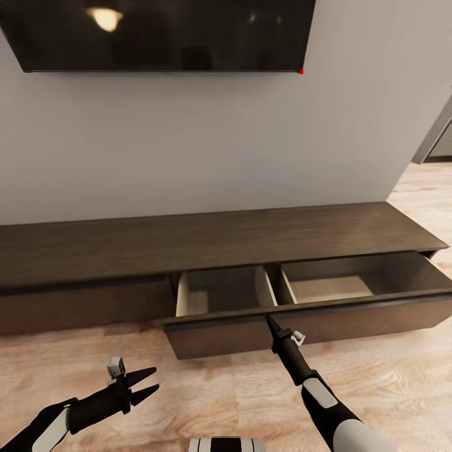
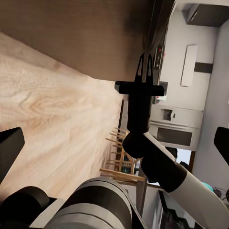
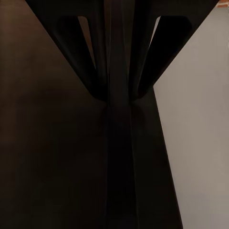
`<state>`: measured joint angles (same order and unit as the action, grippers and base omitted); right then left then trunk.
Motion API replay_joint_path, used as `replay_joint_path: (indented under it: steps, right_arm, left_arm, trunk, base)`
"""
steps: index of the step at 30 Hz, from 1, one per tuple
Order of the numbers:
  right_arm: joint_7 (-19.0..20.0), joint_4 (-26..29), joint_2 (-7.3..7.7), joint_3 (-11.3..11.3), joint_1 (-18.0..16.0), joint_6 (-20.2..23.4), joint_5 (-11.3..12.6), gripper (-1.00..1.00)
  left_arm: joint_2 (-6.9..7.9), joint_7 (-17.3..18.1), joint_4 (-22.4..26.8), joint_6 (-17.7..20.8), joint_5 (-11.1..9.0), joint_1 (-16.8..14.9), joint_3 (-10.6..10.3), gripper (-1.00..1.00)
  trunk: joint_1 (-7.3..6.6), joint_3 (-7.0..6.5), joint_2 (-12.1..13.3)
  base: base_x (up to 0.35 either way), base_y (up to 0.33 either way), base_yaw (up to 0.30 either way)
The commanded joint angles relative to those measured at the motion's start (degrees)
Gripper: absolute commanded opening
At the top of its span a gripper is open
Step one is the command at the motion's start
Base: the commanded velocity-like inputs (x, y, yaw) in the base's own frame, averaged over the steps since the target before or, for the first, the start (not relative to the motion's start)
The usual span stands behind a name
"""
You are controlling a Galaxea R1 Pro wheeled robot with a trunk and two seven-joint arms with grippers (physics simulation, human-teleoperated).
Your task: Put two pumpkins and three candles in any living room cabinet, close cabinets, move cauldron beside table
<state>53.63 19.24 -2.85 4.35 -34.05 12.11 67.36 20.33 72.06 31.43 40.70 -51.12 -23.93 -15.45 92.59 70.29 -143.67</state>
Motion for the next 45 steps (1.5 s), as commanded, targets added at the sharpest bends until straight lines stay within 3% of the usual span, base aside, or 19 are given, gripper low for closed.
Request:
replay_joint_path:
  steps: [1, 45]
  right_arm:
    - [1.39, 0.05, -0.13, -1.01, -0.05, 1.08, -0.30, -1.00]
    - [1.38, 0.09, -0.14, -1.01, -0.05, 1.08, -0.35, -1.00]
  left_arm:
    - [0.06, 0.10, -0.05, 0.52, -0.47, -0.06, -0.37, 1.00]
    - [0.14, 0.10, -0.05, 0.52, -0.47, -0.06, -0.37, 1.00]
  trunk:
    - [-0.04, 0.03, -0.03]
    - [-0.04, 0.03, -0.03]
  base:
    - [-0.111, 0.000, 0.000]
    - [-0.037, 0.000, 0.000]
